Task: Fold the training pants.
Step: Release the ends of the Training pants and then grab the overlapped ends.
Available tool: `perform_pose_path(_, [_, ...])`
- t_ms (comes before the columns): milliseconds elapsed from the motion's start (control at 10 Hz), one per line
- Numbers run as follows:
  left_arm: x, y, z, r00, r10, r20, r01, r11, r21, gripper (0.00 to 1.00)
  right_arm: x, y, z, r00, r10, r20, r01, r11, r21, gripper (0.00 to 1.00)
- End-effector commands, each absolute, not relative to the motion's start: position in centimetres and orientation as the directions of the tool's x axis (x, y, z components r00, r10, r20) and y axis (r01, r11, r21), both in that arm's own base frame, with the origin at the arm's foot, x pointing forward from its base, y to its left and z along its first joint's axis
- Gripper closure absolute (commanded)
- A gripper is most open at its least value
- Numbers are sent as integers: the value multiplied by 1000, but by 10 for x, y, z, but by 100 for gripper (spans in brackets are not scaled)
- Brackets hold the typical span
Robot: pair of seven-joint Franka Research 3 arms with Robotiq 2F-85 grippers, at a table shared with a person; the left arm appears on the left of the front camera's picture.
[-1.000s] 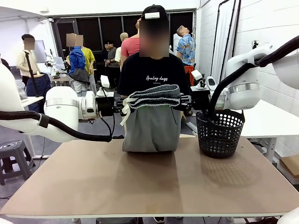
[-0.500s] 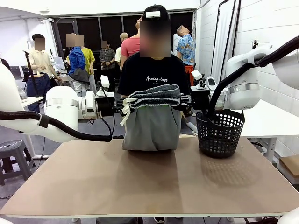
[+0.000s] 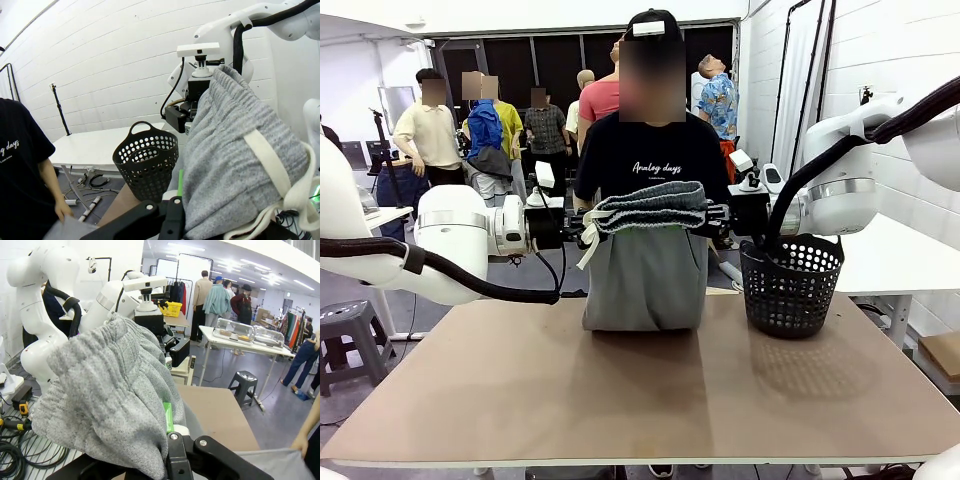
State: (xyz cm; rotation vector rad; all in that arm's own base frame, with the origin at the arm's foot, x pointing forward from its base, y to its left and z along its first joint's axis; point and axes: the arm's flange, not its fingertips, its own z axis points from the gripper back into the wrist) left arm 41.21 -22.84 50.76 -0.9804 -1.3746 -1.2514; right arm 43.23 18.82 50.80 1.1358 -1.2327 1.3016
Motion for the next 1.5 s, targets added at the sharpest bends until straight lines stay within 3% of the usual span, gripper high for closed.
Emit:
perform_pose_path(0, [412, -229, 510, -173, -49, 984, 974, 142, 178, 100, 430, 187, 507, -78, 30, 996, -997, -11, -78, 100])
perform_pose_path(1400, [412, -229, 510, -173, -49, 984, 974, 142, 178, 100, 430, 187, 507, -78, 30, 996, -997, -11, -78, 100])
